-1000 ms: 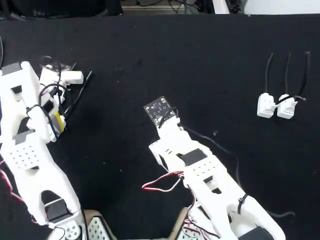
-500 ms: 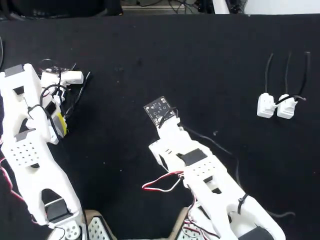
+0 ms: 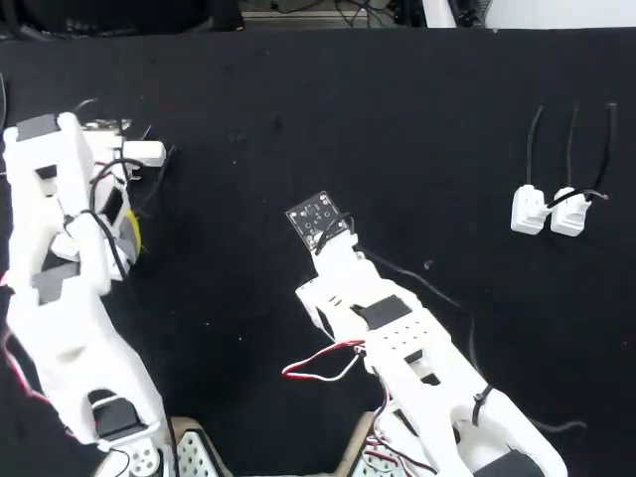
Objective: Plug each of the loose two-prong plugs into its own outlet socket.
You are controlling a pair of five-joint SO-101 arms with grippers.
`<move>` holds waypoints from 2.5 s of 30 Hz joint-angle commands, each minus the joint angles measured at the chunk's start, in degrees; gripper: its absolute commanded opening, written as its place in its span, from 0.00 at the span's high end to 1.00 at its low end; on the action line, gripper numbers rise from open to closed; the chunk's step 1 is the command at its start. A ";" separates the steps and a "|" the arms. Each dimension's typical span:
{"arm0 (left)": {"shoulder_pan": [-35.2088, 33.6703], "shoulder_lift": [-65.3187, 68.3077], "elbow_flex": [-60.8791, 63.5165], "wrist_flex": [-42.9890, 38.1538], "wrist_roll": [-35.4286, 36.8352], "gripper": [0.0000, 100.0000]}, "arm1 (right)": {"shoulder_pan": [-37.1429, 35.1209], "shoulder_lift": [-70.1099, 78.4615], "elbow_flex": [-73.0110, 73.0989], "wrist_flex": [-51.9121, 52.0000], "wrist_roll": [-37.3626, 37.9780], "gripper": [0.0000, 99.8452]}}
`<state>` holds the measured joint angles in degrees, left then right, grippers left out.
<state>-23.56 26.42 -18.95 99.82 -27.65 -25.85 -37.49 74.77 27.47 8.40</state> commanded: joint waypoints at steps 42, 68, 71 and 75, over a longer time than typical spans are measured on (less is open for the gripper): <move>17.01 -36.75 58.33 -33.76 3.96 0.78 | 6.68 -1.89 -0.92 -1.41 0.00 0.84; 26.95 -40.62 41.10 -25.85 16.79 0.78 | 17.67 -1.89 -1.27 -5.54 -5.71 0.84; 27.12 -37.10 41.19 -32.70 23.74 0.78 | 17.67 -1.89 -1.27 -5.54 -5.71 0.84; 27.12 -28.48 40.57 -39.12 29.80 0.78 | 17.67 -1.89 -1.19 -5.54 -5.71 0.84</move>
<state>4.22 -7.69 25.45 65.98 -3.65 -9.23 -37.49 74.77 23.25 3.21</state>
